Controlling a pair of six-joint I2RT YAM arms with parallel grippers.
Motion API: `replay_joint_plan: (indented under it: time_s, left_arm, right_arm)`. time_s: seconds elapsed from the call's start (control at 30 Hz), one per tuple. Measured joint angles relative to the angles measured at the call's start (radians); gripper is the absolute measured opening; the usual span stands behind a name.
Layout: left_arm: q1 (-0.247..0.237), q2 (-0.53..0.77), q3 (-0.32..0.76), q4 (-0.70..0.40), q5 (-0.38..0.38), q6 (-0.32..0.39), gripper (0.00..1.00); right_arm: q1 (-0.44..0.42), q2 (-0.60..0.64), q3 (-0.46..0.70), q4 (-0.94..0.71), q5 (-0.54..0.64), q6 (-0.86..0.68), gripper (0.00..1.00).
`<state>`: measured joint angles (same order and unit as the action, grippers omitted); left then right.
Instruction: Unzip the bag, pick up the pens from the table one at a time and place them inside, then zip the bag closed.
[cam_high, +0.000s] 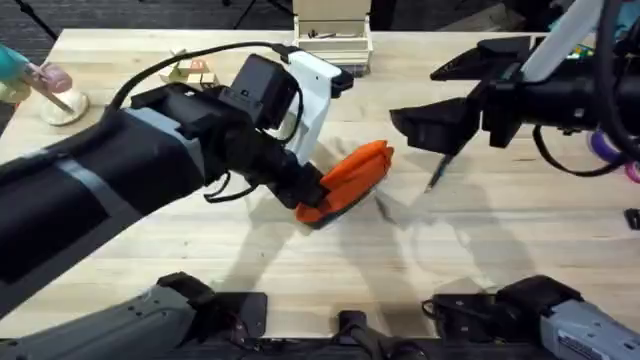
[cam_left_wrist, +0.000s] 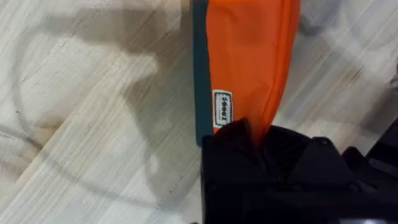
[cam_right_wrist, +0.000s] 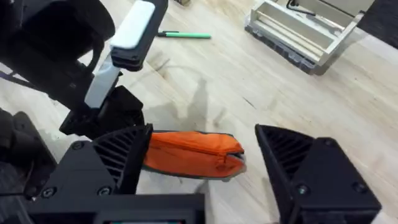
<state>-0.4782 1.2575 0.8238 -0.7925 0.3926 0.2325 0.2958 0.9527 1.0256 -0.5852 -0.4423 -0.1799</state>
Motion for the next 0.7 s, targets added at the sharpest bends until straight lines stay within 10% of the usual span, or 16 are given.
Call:
replay_joint_plan:
  time_s: [0.7]
  left_arm:
    - [0.000, 0.000, 0.000, 0.000, 0.000, 0.000, 0.051]
  right_arm:
    - [0.000, -0.061, 0.000, -0.145, 0.097, 0.147, 0.997]
